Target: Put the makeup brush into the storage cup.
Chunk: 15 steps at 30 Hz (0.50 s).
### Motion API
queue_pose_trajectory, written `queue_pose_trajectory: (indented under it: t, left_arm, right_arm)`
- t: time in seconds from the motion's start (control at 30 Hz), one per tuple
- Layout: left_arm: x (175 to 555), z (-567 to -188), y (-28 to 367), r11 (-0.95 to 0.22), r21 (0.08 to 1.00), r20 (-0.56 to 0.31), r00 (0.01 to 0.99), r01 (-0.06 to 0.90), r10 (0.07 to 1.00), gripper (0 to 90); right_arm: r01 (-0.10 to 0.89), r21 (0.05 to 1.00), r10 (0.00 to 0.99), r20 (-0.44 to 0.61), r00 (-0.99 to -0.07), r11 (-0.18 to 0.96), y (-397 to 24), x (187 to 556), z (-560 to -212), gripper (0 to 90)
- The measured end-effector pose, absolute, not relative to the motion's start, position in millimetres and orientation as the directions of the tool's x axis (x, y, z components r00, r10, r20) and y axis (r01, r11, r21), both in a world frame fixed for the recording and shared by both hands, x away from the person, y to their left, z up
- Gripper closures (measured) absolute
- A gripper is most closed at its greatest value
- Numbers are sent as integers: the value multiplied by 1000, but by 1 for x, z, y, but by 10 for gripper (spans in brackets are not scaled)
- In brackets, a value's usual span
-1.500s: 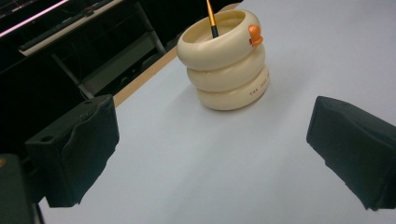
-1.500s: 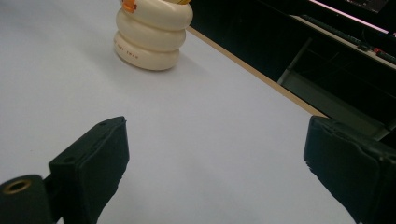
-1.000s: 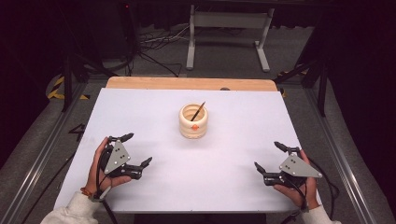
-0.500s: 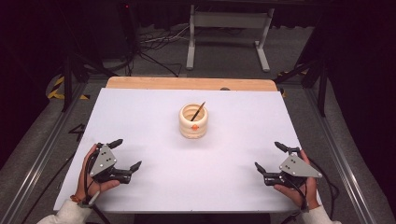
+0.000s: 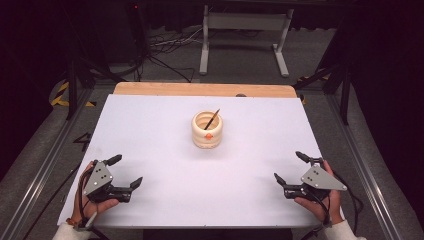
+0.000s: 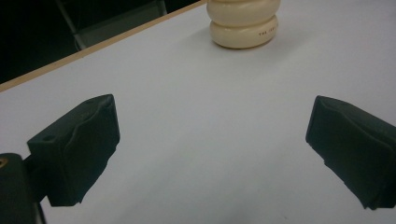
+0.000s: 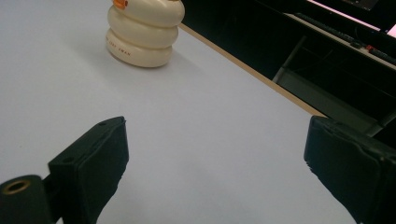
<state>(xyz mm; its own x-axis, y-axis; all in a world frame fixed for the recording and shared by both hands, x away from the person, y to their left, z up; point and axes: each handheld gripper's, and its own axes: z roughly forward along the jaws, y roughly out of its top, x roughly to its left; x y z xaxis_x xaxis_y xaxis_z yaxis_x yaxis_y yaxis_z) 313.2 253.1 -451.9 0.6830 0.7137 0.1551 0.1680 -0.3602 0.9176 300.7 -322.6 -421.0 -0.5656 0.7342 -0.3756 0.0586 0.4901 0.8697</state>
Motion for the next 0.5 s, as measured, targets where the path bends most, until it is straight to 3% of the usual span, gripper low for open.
queue_pose_trajectory:
  t: [0.5]
  left_arm:
    - [310, -452, 250, -357, 923, 161, 696, 144, 699, 36]
  right_arm:
    - [60, 862, 724, -384, -573, 504, -318, 298, -421, 71]
